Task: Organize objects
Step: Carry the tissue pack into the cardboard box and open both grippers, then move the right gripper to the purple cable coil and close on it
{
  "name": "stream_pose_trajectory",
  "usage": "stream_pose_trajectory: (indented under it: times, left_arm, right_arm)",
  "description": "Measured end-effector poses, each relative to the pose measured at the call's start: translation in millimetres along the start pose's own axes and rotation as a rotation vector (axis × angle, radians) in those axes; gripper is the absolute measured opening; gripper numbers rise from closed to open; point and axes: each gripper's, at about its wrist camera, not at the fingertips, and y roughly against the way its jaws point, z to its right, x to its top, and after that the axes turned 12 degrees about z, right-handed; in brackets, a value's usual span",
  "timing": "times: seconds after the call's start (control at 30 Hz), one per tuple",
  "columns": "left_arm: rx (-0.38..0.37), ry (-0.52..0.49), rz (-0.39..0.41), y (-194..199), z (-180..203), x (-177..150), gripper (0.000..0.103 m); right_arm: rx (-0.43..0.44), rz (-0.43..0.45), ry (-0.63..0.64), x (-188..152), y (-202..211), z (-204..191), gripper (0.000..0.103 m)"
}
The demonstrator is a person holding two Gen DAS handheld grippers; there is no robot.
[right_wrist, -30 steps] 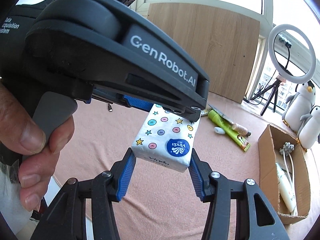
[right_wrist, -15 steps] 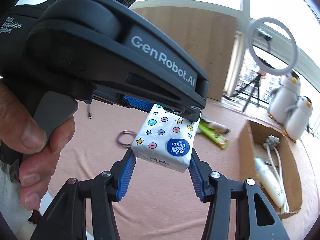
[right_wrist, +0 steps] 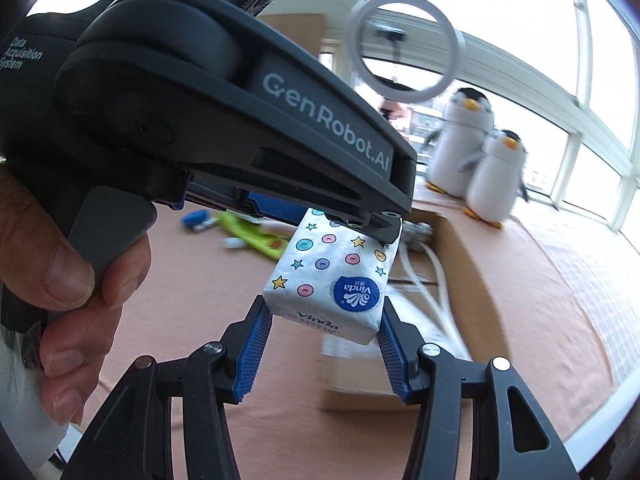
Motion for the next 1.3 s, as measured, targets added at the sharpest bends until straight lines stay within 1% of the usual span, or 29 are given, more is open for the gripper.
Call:
stream_pose_trajectory:
  times: [0.13, 0.27, 0.3, 0.33, 0.37, 0.43, 0.5, 0.57, 0.63, 0.8, 0.93, 1.0, 1.03, 1.07, 1.13, 1.2, 1.3]
  left_arm:
    - [-0.029, -0.01, -0.02, -22, 17, 3, 0.051]
    - [-0.039, -0.016, -0.032, -33, 19, 6, 0.052]
    - [-0.043, -0.032, -0.033, -35, 20, 7, 0.054]
    - [-0.032, -0.045, -0.034, -38, 20, 7, 0.059]
    - [-0.009, -0.058, -0.033, -39, 18, 8, 0.064]
    - [0.038, -0.057, -0.004, -34, 10, 8, 0.084]
    - [0.074, -0.049, 0.035, -23, -3, 7, 0.086]
    - [0.103, -0.025, 0.045, -13, -22, 4, 0.086]
    - [0.129, 0.014, 0.054, -2, -42, 1, 0.086]
    - [0.233, 0.082, 0.111, 42, -97, -13, 0.086]
    - [0.341, 0.144, 0.155, 89, -150, -32, 0.086]
    - [0.385, 0.181, 0.177, 113, -175, -44, 0.086]
    - [0.409, 0.208, 0.177, 127, -189, -52, 0.086]
    - [0.425, 0.229, 0.186, 140, -201, -60, 0.086]
    - [0.492, 0.26, 0.201, 169, -226, -79, 0.086]
    - [0.544, 0.314, 0.213, 196, -250, -99, 0.086]
    - [0.619, 0.414, 0.237, 236, -279, -134, 0.086]
  right_arm:
    - [-0.033, -0.01, -0.012, -3, -1, 19, 0.048]
    - [-0.05, -0.017, -0.018, -5, -5, 27, 0.048]
    - [-0.064, -0.02, -0.011, -6, -7, 28, 0.049]
    - [-0.1, -0.032, 0.001, -7, -10, 29, 0.053]
    - [-0.145, -0.066, 0.007, -11, -17, 31, 0.053]
    - [-0.176, -0.091, -0.025, -14, -21, 38, 0.054]
    - [-0.169, -0.08, -0.051, -13, -18, 40, 0.055]
    - [-0.164, -0.065, -0.031, -8, -17, 34, 0.055]
    - [-0.138, -0.054, -0.019, -3, -19, 26, 0.057]
    - [-0.041, -0.052, 0.03, 4, -28, -7, 0.061]
    - [0.06, -0.088, 0.061, -3, -37, -55, 0.062]
    - [0.099, -0.122, 0.063, -8, -45, -76, 0.062]
    - [0.125, -0.154, 0.051, -12, -51, -86, 0.062]
    - [0.172, -0.184, 0.031, -16, -59, -97, 0.062]
    - [0.229, -0.232, 0.036, -23, -70, -120, 0.062]
    - [0.321, -0.315, 0.053, -35, -85, -153, 0.062]
    - [0.425, -0.356, 0.09, -41, -100, -194, 0.062]
